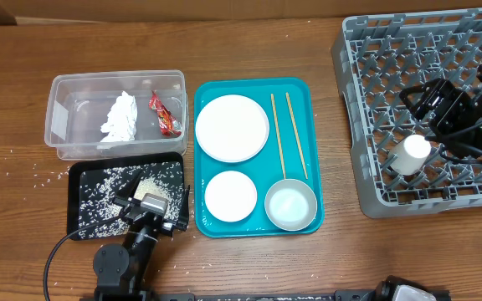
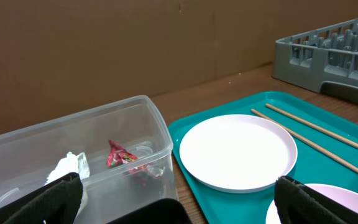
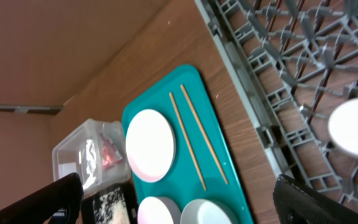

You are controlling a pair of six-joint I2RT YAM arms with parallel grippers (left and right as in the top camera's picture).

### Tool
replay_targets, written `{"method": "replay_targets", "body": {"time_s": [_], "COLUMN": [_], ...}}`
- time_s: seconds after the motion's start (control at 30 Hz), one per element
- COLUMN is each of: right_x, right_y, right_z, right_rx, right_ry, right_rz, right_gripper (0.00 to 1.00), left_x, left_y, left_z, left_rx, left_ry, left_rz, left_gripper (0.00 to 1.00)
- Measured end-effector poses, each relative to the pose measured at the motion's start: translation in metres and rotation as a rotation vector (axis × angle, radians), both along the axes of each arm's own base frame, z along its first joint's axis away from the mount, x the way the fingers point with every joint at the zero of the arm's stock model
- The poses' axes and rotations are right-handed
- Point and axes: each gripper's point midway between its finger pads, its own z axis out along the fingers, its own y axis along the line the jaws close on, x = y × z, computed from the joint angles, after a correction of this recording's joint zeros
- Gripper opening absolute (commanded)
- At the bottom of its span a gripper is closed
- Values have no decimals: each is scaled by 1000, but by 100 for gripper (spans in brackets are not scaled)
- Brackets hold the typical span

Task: Sort waste into correct bins and load items into the dishwasher
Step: 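Reach the right gripper to the white bowl and grasp its rim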

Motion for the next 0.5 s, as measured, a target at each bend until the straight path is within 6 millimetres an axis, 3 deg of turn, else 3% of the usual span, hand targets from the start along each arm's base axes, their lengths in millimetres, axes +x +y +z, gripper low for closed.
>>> {"method": "replay_targets", "body": {"time_s": [0.1, 0.23, 0.33, 0.5], "right_x": [-10, -36, -57, -69], "right_y": [13, 59, 97, 130], "right_z": [-7, -31, -59, -106], "right_rx": [12, -58, -175, -290], "right_ry": [54, 183, 257, 287], "right_rz": [34, 190, 347, 473], "right_gripper": [95, 84, 70, 58], "left_x": [0, 0, 0, 0], "left_y": [0, 0, 0, 0], "left_z": [0, 0, 0, 0], "left_rx": [0, 0, 0, 0], "left_ry": [0, 0, 0, 0], "left_rz": [0, 0, 0, 0], "left_gripper": [100, 100, 100, 100]}}
